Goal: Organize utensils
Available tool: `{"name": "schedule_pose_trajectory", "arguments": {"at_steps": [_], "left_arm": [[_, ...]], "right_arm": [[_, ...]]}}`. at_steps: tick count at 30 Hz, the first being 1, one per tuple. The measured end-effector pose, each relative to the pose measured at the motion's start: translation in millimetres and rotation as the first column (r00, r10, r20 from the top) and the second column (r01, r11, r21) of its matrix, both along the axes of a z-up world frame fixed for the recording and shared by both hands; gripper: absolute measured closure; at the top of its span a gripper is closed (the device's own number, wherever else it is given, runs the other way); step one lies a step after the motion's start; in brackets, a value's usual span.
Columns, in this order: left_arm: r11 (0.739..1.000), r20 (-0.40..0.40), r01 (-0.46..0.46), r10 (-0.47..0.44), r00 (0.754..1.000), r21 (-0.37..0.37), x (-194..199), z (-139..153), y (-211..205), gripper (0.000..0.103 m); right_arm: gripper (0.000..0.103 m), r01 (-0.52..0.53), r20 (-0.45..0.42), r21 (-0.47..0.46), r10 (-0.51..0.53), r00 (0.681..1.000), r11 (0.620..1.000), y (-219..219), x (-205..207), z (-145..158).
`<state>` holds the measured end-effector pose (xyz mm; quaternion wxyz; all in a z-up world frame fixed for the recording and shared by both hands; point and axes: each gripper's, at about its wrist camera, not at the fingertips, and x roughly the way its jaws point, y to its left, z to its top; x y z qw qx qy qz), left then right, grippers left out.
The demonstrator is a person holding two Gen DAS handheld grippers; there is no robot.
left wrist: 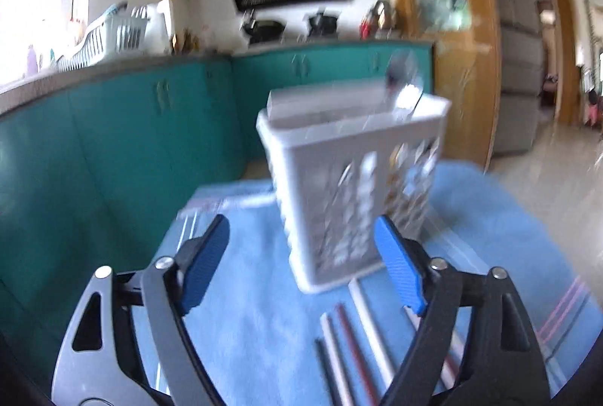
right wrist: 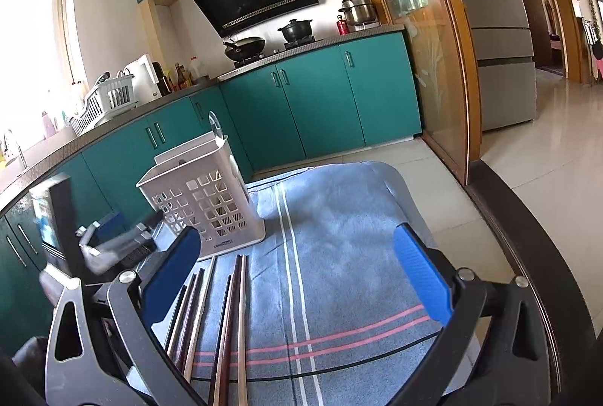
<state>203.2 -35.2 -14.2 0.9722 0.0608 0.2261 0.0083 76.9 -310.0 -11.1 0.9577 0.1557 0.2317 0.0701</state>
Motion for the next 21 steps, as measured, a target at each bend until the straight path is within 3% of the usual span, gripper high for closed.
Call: {"name": "schedule_pose_trajectory", "arguments": {"at_steps": [6, 21], "left_arm": [[0.995, -0.086, -0.095, 0.094, 0.992, -0.007, 29, -25, 30, 0.032], [0.995, -0.165, -0.086, 0.078, 0.983, -0.045, 74, -26, 60, 0.032]], "right_arm": [[0.003, -0.009, -0.011, -0.003, 0.009, 1.0, 1.0, 1, 1, -2], [0.003, -0.036, -0.035, -0.019, 0.035, 0.999, 0.999, 9, 4, -4]]}}
